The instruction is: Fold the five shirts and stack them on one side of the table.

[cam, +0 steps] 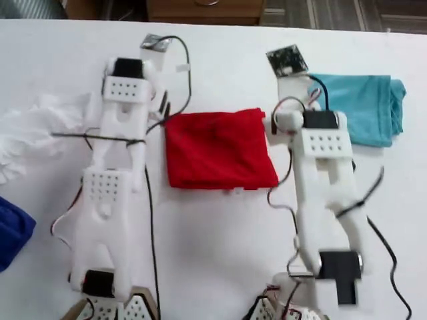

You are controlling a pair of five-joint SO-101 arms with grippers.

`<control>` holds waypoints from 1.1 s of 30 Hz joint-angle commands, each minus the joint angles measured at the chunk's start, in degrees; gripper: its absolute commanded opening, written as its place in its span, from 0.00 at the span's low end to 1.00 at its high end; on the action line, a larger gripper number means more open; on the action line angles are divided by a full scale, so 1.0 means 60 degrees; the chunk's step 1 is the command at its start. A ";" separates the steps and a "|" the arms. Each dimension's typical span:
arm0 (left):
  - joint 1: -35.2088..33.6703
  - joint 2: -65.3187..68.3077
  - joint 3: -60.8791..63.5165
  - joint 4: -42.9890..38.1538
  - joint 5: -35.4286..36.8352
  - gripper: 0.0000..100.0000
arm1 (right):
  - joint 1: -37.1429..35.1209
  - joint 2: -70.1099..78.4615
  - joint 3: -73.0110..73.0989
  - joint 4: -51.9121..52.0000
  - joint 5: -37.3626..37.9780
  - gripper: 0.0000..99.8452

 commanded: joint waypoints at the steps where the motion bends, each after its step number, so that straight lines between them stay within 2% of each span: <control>1: 0.0161 -0.2476 0.3070 0.0044 -0.0176 0.15 | -0.0095 0.1590 -0.1905 -0.0125 -0.0718 0.09; 7: 0.1099 -0.5729 0.7289 -0.1626 -0.0117 0.15 | -0.0476 0.4432 -0.4864 0.0901 -0.1231 0.09; 13: 0.1802 -0.8469 1.1641 -0.4293 0.0234 0.15 | -0.0549 0.6557 -0.7663 0.2205 -0.1275 0.08; 17: 0.2110 -0.9509 1.3795 -0.5817 0.0484 0.15 | -0.0491 0.7568 -0.9201 0.2894 -0.1890 0.08; 27: 0.2403 -0.9817 1.6256 -0.7736 0.0440 0.15 | -0.0960 0.9414 -1.1385 0.3846 -0.1905 0.08; 33: 0.1788 -0.9817 1.6828 -0.8117 0.0425 0.15 | -0.0725 1.0176 -1.1414 0.3773 -0.1875 0.08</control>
